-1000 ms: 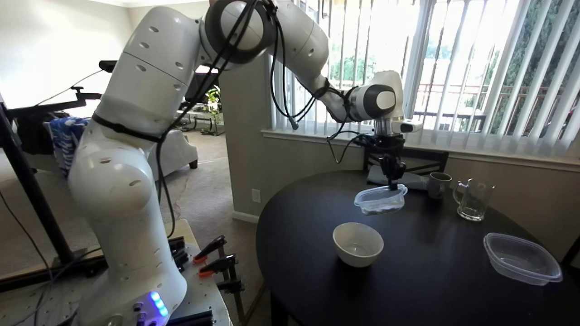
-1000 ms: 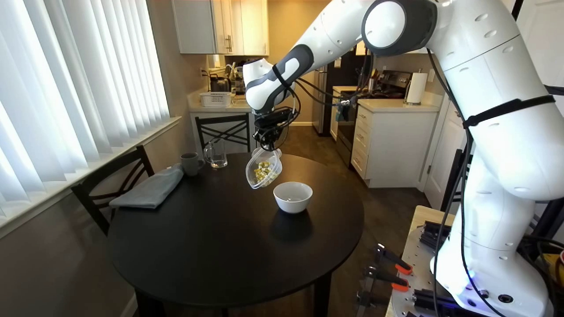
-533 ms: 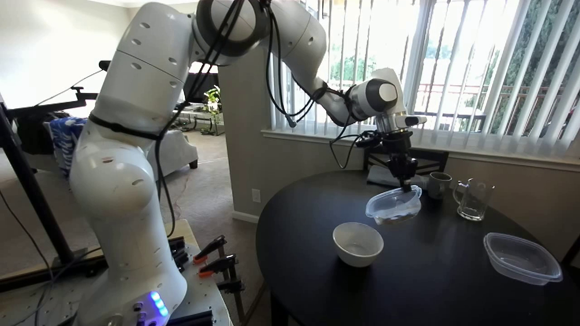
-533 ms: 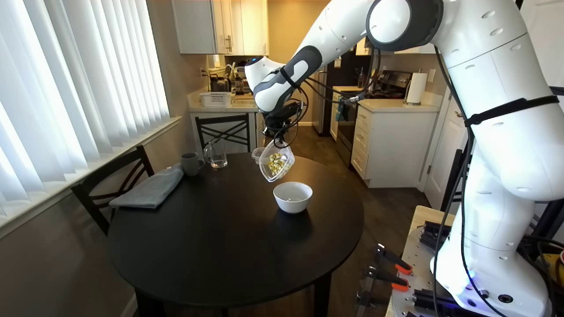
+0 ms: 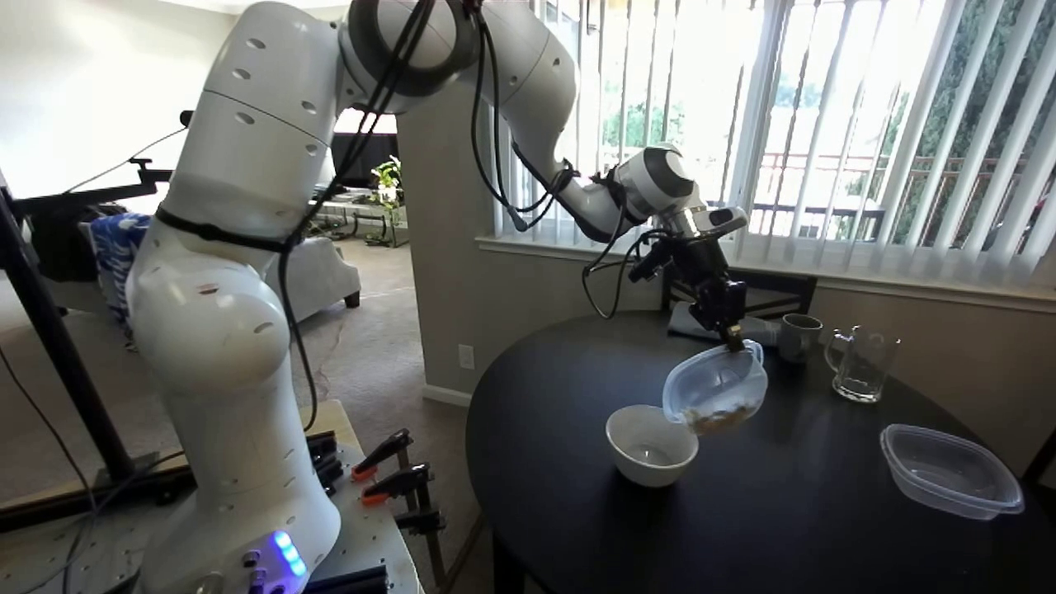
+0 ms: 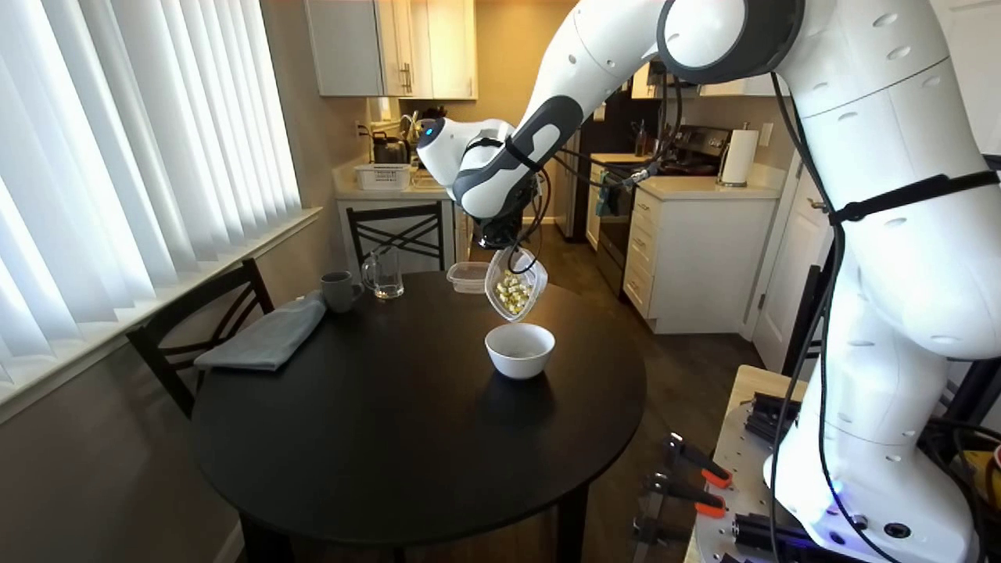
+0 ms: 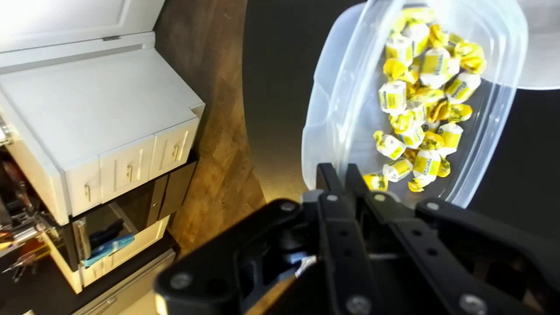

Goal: Transfer the candy to the white bowl

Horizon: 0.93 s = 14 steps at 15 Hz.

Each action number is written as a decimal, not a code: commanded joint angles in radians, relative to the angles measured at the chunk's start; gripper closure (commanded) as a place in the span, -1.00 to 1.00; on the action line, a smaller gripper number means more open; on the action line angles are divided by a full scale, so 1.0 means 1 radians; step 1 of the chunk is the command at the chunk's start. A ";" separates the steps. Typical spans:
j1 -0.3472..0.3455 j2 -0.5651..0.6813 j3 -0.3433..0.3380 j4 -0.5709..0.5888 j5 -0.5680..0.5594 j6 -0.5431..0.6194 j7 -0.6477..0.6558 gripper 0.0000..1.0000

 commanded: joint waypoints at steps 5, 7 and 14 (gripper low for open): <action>0.012 -0.074 0.070 -0.100 -0.258 -0.154 0.136 0.89; 0.006 -0.079 0.099 -0.110 -0.288 -0.182 0.139 0.89; 0.002 -0.051 0.166 -0.104 -0.376 -0.302 0.136 0.89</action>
